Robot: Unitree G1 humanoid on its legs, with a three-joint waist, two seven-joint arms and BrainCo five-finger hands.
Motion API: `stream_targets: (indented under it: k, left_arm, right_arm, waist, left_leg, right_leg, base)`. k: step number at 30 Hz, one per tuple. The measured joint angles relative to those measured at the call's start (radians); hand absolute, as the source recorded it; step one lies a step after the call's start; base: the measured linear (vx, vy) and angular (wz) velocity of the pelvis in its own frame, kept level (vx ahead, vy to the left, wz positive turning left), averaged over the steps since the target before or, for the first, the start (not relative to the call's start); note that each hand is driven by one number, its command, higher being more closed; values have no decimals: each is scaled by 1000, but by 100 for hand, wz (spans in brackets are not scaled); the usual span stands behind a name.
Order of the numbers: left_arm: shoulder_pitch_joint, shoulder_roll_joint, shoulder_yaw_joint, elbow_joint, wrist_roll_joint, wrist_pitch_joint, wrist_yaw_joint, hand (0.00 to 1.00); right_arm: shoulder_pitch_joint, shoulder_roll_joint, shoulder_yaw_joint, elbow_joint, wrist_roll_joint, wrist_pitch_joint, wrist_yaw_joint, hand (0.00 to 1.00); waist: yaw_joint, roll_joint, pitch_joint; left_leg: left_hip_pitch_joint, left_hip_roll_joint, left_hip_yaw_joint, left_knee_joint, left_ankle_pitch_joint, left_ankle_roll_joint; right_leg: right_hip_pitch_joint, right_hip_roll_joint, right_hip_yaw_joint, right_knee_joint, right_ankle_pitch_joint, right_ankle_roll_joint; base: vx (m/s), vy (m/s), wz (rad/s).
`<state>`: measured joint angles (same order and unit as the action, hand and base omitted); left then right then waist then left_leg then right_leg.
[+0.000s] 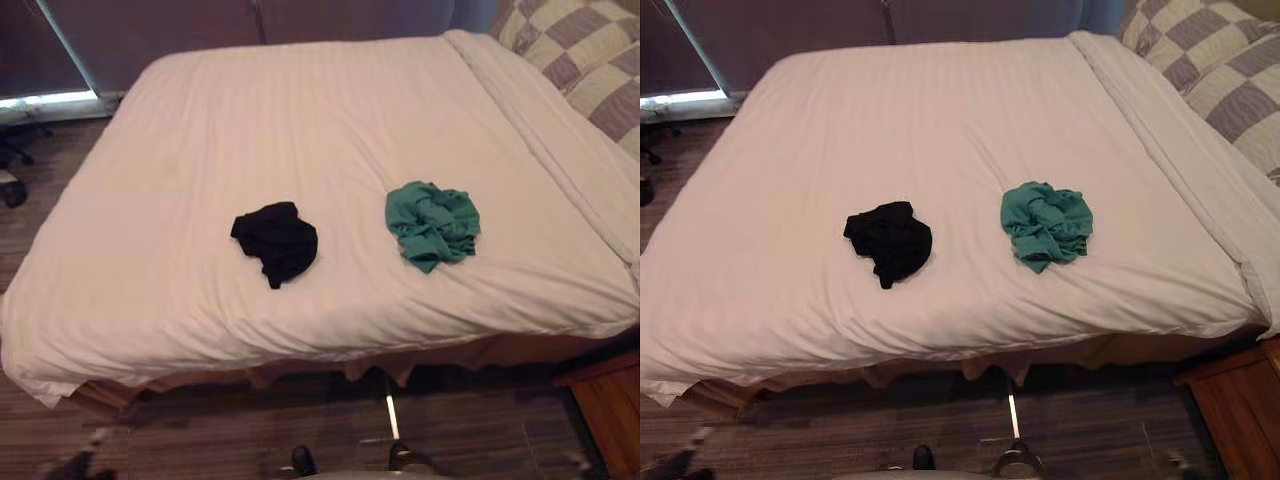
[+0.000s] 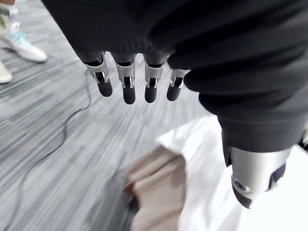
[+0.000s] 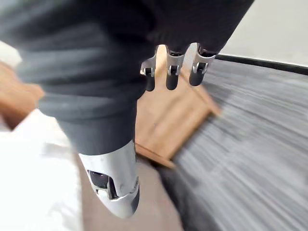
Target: Tidy the bed and pick cloth on bed and put in laundry
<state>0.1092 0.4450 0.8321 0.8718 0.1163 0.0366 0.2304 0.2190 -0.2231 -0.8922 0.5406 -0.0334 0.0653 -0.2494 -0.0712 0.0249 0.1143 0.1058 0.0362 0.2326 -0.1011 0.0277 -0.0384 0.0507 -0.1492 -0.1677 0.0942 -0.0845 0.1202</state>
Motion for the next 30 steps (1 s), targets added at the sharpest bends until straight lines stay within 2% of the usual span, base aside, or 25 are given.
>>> stream_targets:
  k: [4,7,9,14,16,18,22,25,30]
  left_arm:
    - [-9,109,-50,-312,14,-7,85,0]
    - [-56,127,-136,-467,35,-33,126,0]
    - [-108,127,-252,-526,53,-65,137,0]
    - [-222,123,-456,-532,53,-82,139,0]
    - [-304,117,-538,-534,53,-86,138,0]
    - [-378,115,-603,-533,58,-86,136,0]
    - [-524,113,-688,-510,104,-84,120,0]
    - [-610,110,-739,-463,133,-81,120,0]
    - [-746,107,-803,-351,145,-62,119,0]
  right_arm:
    - [-47,-59,-12,-189,-110,-18,-67,0]
    - [-102,-97,-6,-239,-160,-20,-88,0]
    - [-147,-156,60,-244,-182,-20,-104,0]
    - [-257,-228,210,-300,-195,-37,-106,0]
    - [-333,-232,283,-334,-196,-59,-106,0]
    - [-370,-233,334,-364,-204,-61,-109,0]
    - [-417,-232,389,-382,-205,-65,-118,0]
    - [-420,-230,422,-453,-206,-68,-120,0]
    - [-417,-215,447,-517,-213,-87,-121,0]
  waist:
    - [6,-10,-44]
    - [17,-9,-45]
    - [23,-7,-44]
    - [14,-4,-31]
    - [5,-5,9]
    - [2,-2,34]
    - [-4,1,88]
    - [-28,15,130]
    - [-39,20,192]
  left_leg:
    - [-20,3,-14,0,-4,-6]
    - [-23,1,-20,-1,-3,-6]
    - [-24,0,-20,-1,3,-3]
    - [-59,2,-2,2,12,-3]
    - [-75,1,24,7,23,-9]
    - [-107,4,42,7,28,-5]
    - [-155,15,73,7,36,0]
    - [-182,15,89,7,39,1]
    - [-224,16,132,7,41,3]
  right_leg:
    - [4,3,-22,-9,-3,-7]
    - [4,2,-21,-8,-1,-7]
    - [-1,2,-15,-5,0,-6]
    - [-62,6,16,23,-1,-8]
    - [-102,11,46,33,8,-20]
    - [-146,16,65,36,18,-23]
    - [-211,27,110,29,47,-30]
    - [-238,29,126,9,69,-30]
    - [-299,31,173,-4,98,-29]
  base:
    - [-26,-6,16]
    - [-1,2,2]
    - [6,5,-4]
    - [27,7,-12]
    - [46,24,-21]
    - [-24,8,-22]
    - [-27,-14,-25]
    - [-3,-1,-19]
    - [-3,0,-25]
